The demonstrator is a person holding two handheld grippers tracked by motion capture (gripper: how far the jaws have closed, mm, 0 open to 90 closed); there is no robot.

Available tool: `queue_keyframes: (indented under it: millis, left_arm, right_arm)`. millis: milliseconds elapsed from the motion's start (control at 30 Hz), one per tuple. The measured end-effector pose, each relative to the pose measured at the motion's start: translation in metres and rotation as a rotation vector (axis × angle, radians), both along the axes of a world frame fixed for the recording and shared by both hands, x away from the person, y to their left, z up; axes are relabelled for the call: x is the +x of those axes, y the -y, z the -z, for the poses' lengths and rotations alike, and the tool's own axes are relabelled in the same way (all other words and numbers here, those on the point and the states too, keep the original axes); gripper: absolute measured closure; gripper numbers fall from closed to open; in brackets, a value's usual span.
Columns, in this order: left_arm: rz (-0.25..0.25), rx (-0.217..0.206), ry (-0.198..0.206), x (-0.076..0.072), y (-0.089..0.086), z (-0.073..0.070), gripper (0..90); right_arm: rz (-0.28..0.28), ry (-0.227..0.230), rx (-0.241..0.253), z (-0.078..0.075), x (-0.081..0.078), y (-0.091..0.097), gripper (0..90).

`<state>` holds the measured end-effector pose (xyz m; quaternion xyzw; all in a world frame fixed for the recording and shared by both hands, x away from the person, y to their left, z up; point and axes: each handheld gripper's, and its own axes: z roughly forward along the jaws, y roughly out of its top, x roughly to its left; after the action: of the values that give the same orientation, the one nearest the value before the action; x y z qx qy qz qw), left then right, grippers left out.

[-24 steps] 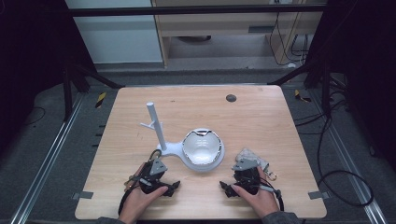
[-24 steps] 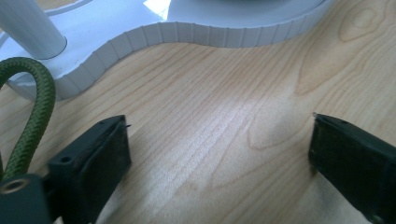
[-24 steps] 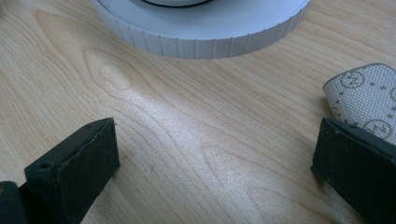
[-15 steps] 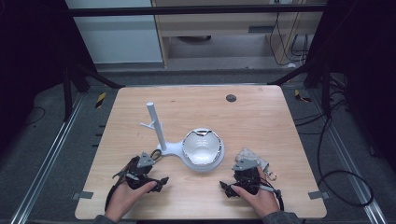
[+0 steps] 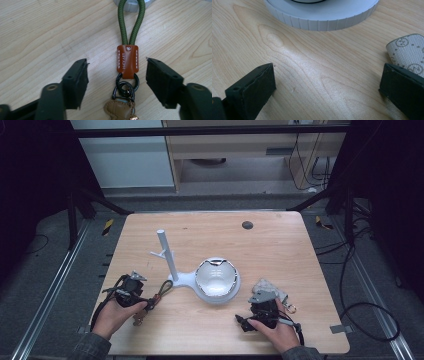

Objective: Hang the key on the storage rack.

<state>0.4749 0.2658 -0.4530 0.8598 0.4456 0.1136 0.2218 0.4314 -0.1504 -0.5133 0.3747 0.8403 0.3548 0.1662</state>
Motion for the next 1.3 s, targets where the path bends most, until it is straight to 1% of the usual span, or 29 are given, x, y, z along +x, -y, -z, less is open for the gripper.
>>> queue_keyframes:
  millis: [100, 133, 200, 267, 333, 400, 533, 600, 633, 733, 833, 867, 967, 1067, 1100, 1133, 1233, 1300]
  left_arm:
    - [0.028, 0.007, -0.008, 0.002, 0.005, 0.002, 40.9]
    - [0.037, 0.017, -0.019, 0.003, 0.008, 0.004, 41.4]
    - [0.037, 0.039, -0.035, 0.005, 0.01, 0.007, 43.2]
    - [0.027, 0.025, -0.049, 0.007, 0.012, 0.011, 44.2]
    - [0.029, 0.028, -0.055, 0.007, 0.013, 0.012, 45.6]
    - [0.027, 0.052, -0.06, 0.008, 0.017, 0.014, 46.1]
    - [0.011, 0.035, -0.065, 0.011, 0.018, 0.016, 49.1]
    - [0.013, 0.044, -0.068, 0.012, 0.018, 0.017, 51.3]
    - [0.008, 0.037, -0.07, 0.012, 0.018, 0.017, 52.1]
    - [0.012, 0.04, -0.073, 0.013, 0.018, 0.018, 55.5]
    - [0.018, 0.037, -0.068, 0.012, 0.018, 0.017, 63.8]
    - [0.02, 0.036, -0.058, 0.011, 0.019, 0.017, 65.1]
    - [0.027, 0.031, -0.032, 0.006, 0.018, 0.013, 65.5]
    - [0.03, 0.012, 0.018, -0.002, 0.014, 0.007, 65.6]
    - [0.03, 0.012, 0.018, -0.002, 0.014, 0.007, 65.6]
    - [0.035, -0.003, 0.056, -0.009, 0.012, 0.003, 65.6]
    - [0.032, -0.04, 0.105, -0.019, 0.007, -0.001, 65.7]
    - [0.029, -0.062, 0.15, -0.025, 0.005, -0.003, 65.7]
  right_arm:
    - [-0.002, -0.004, 0.006, 0.0, -0.001, 0.0, 0.2]
    - [-0.004, 0.0, 0.0, 0.0, -0.001, 0.0, 0.2]
    - [-0.005, -0.002, 0.003, 0.0, -0.002, 0.0, 0.2]
    - [-0.007, -0.001, 0.003, 0.0, -0.002, 0.0, 0.2]
    - [-0.01, 0.0, 0.001, 0.0, -0.002, 0.0, 0.2]
    - [-0.012, -0.003, 0.003, 0.0, -0.003, 0.0, 0.2]
    - [-0.016, -0.004, 0.005, 0.0, -0.004, 0.0, 0.2]
    - [-0.018, -0.002, 0.004, 0.0, -0.004, 0.0, 0.2]
    - [-0.019, -0.002, 0.004, 0.0, -0.004, 0.0, 0.2]
    - [-0.02, -0.003, 0.005, 0.0, -0.005, 0.0, 0.2]
    - [-0.022, -0.004, 0.003, 0.0, -0.005, 0.0, 0.2]
    - [-0.022, -0.004, 0.004, 0.0, -0.005, 0.0, 0.2]
    - [-0.023, -0.003, 0.003, 0.0, -0.005, 0.001, 0.2]
    - [-0.023, -0.003, 0.003, 0.0, -0.005, 0.0, 0.2]
    - [-0.023, -0.003, 0.003, 0.0, -0.005, 0.0, 0.2]
    - [-0.023, -0.003, 0.003, 0.0, -0.005, 0.001, 0.2]
    - [-0.022, -0.003, 0.003, 0.0, -0.005, 0.0, 0.2]
    - [-0.02, -0.004, 0.003, 0.0, -0.005, 0.0, 0.2]
